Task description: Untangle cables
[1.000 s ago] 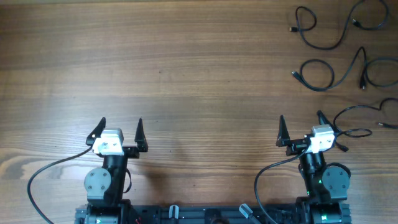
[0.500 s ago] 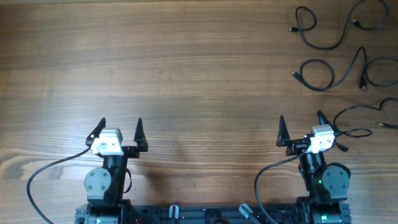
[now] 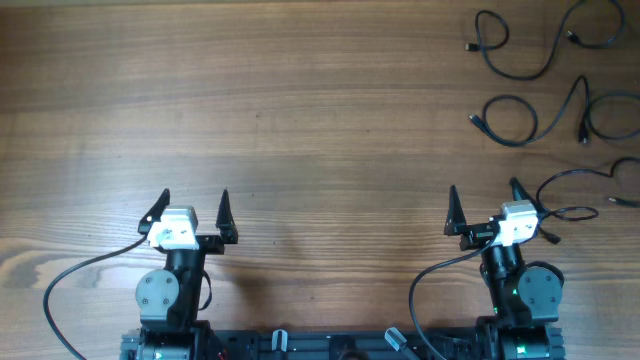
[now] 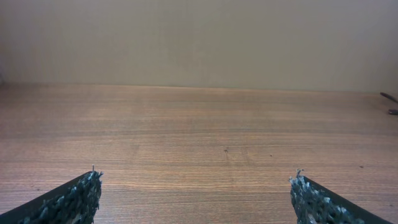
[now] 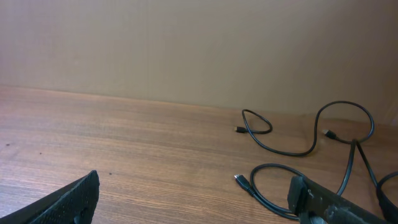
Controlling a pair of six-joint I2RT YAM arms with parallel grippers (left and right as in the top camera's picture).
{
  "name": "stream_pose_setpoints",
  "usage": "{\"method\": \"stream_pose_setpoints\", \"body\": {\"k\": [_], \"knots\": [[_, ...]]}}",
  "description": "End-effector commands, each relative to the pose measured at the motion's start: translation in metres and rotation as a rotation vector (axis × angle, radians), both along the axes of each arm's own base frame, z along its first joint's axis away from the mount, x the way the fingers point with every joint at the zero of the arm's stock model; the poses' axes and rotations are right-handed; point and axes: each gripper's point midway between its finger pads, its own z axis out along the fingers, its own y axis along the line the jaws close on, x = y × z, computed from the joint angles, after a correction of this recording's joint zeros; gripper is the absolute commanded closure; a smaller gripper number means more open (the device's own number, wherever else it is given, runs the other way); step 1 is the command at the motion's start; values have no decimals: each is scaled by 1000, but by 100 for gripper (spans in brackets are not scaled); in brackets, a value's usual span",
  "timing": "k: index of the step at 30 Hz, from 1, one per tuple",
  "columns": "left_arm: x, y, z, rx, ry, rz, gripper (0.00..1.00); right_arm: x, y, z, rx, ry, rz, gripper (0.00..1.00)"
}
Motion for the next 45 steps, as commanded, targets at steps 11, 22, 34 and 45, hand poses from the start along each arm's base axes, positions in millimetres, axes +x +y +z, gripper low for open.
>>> {"method": "stream_pose_setpoints", "body": {"k": [11,22,34,45], "knots": [[0,-3,-1,19,-3,-15,0,0,-2,3,13,-11,-12,0],[0,-3,-1,19,-3,-15,0,0,-2,3,14,-11,-12,0],[0,-3,-1,19,-3,-15,0,0,-4,3,-71,-18,-23,0],[0,-3,-1,19,-3,-15,0,0,-6,3,74,-5,-36,0]]}}
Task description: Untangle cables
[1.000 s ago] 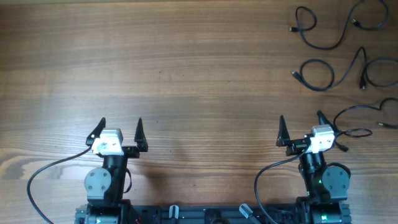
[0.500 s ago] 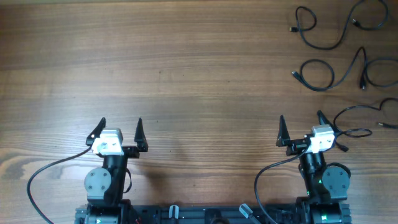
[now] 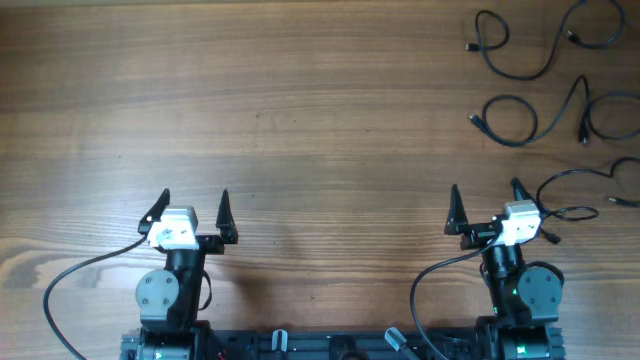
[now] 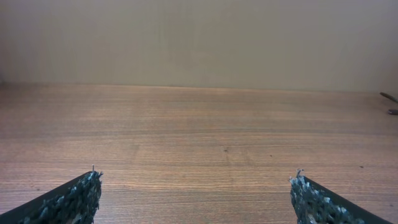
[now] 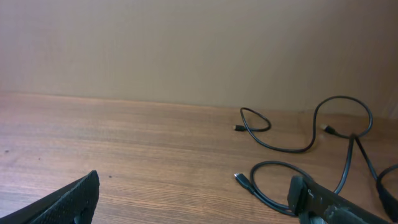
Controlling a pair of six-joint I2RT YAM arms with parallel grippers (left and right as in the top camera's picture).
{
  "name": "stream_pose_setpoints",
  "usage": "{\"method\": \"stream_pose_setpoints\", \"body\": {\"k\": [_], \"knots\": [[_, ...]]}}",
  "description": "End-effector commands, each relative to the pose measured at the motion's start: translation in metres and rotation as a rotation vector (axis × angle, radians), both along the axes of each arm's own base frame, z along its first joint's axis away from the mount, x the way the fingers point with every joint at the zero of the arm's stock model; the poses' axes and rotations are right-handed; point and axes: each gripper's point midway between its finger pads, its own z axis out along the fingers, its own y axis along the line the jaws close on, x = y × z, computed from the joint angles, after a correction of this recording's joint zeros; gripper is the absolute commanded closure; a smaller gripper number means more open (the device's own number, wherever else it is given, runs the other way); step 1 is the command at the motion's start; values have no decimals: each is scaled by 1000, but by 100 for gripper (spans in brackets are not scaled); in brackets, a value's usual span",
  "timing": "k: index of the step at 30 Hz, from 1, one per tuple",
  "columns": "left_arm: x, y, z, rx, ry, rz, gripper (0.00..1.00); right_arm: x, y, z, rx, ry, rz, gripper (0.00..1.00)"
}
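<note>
Three black cables lie apart at the table's right: a far cable, a middle cable and a near cable just right of my right gripper. In the right wrist view the right gripper is open and holds nothing. Ahead of it to the right are one cable's plug and loop, and another cable farther back. My left gripper sits at the near left, far from the cables. It is also open and empty, over bare wood.
The wooden table runs from the arms' bases at the near edge to a plain wall behind it. A dark cable end shows at the right edge of the left wrist view. Each arm's own supply cable trails beside its base.
The right gripper has shifted very slightly, so the cables sit a little differently in its wrist view. The left arm and the cables have not moved. Both grippers remain open.
</note>
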Motion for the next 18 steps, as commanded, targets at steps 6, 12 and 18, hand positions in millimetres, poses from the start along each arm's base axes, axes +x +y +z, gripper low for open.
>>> {"method": "stream_pose_setpoints", "body": {"k": [6,12,18], "knots": [[0,-3,-1,19,-3,-15,0,0,-2,3,11,-12,-13,0],[0,-3,-1,19,-3,-14,0,-1,-1,3,4,-13,-4,0],[0,-3,-1,19,-3,-15,0,-1,-1,3,4,-12,-4,0]]}}
